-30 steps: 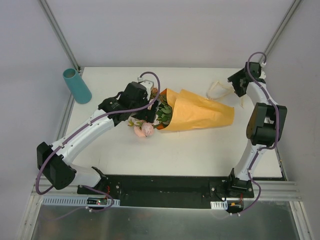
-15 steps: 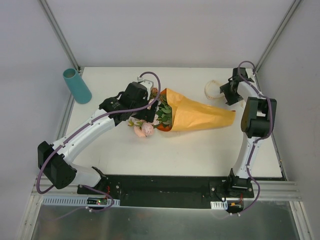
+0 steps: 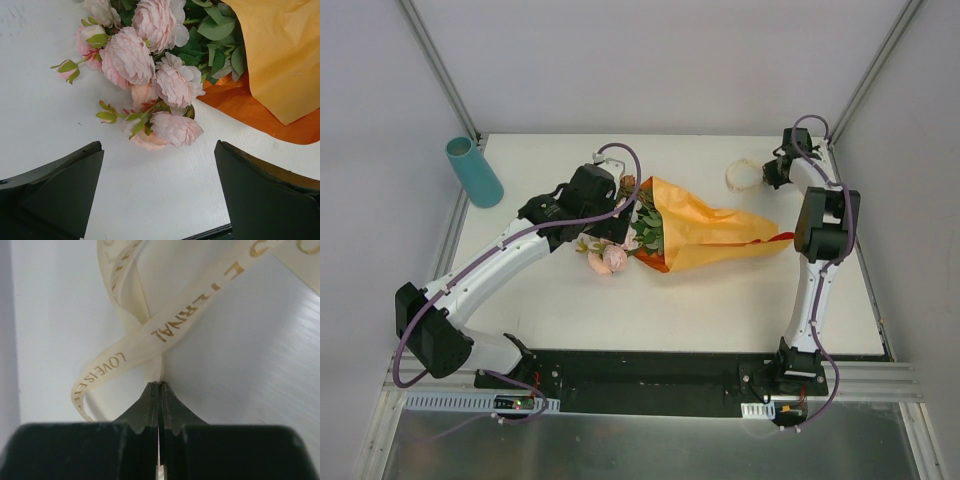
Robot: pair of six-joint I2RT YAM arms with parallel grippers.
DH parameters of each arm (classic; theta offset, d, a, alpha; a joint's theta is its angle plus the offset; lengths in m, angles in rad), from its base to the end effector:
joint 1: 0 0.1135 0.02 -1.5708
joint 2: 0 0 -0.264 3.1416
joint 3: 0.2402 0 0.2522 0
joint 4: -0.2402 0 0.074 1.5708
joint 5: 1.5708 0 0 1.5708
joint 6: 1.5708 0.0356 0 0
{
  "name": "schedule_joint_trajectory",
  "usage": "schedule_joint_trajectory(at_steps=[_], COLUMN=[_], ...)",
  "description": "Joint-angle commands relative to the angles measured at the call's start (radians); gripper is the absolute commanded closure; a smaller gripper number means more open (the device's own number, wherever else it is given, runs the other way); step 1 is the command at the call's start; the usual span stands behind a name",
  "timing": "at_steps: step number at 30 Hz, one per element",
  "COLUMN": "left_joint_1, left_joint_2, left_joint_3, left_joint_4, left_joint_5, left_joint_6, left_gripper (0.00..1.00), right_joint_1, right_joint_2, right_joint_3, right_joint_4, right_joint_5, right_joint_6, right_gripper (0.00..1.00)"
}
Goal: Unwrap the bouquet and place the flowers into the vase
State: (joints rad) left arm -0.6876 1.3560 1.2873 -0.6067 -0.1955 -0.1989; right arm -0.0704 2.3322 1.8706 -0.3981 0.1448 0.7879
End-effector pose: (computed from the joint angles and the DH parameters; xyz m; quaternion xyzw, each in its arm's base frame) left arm 0.2341 -0.1833 0.3464 0.1761 0.8807 -0.1053 0.4269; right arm 0.5178 -0.0417 0.1665 0.4120 0.8397 0.0584 0.3489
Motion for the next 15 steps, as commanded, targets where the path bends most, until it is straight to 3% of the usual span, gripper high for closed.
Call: schedule_joint_trajectory(at_steps=[1,8,12,15], left_joint_1=[-0.007,-0.007,-0.004,-0.006], left_joint_2=[-0.001,0.009,0.009,0.015], left_joint_3=[-0.002,0.003,0.004,0.004], left_joint_4=[0.007,0.007,0.007,0.007], left_joint_5=[-0.045,-0.064,-0.073,-0.073], left_joint_6=[0.021,0.030,0.033,0.032], left_gripper=[0.01,0.01,0.01,0.01], right_joint_1=[-0.017,-0.043,-0.045,-0.043], right_joint_2=[0.026,0.113,0.171,0.174], right_joint_3=[0.036,0.169,0.310,0.323], right_joint_4=[0.298,0.619,0.634,0.630], right_joint_5=[-0.057,-0.094,-0.097,-0.088], right_joint_6=[0.048,0.114,0.096,0.109], right_gripper=[1.00,1.00,1.00,1.00])
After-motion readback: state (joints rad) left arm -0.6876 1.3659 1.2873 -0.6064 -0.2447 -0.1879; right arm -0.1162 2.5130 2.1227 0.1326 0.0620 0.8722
